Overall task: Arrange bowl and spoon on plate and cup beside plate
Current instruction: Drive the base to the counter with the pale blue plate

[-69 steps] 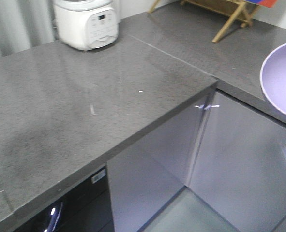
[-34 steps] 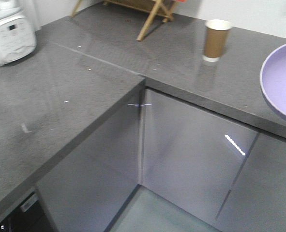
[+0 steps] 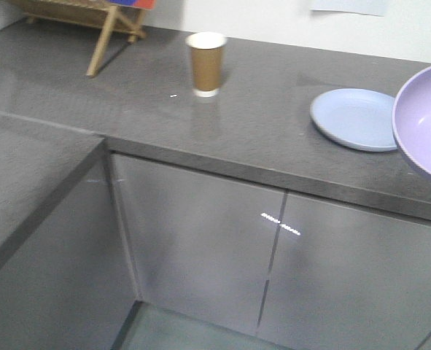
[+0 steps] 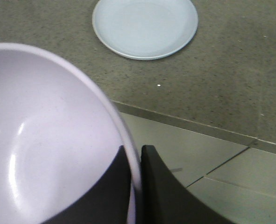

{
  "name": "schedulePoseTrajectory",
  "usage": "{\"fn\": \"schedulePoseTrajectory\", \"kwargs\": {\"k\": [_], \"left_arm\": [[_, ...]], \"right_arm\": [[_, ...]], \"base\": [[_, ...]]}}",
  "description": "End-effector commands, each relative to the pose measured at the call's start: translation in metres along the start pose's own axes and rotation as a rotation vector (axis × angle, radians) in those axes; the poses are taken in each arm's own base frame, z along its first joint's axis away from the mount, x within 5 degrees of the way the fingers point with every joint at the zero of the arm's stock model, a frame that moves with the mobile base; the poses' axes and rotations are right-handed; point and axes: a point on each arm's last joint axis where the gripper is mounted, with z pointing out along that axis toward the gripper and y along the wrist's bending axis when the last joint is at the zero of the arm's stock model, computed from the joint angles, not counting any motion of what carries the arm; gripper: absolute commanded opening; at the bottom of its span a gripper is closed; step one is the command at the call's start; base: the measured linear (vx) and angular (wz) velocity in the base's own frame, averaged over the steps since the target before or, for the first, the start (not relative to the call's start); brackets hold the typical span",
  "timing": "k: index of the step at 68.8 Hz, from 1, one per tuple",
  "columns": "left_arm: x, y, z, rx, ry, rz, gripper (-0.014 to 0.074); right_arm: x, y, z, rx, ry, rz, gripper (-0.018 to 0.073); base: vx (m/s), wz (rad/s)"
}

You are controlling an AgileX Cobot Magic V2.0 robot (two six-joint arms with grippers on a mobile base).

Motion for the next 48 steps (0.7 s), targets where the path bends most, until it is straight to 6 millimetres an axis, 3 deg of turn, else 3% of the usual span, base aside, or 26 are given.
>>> {"fn": "schedulePoseTrajectory", "kwargs": {"k": [1, 48], "left_arm": [[-0.0031, -0.0026, -0.0160, 0.022, -0.072, 0.000, -0.0006], [-0.0031, -0.0026, -0.0160, 0.022, -0.072, 0.000, -0.0006]], "right_arm": [[-0.0099, -0.0010, -0.0096, 0.007, -0.094, -0.005, -0.0006], [-0.0099, -0.0010, -0.0096, 0.007, -0.094, -0.005, -0.0006]], "base": [[0.14, -0.55], [0.15, -0.48]]}}
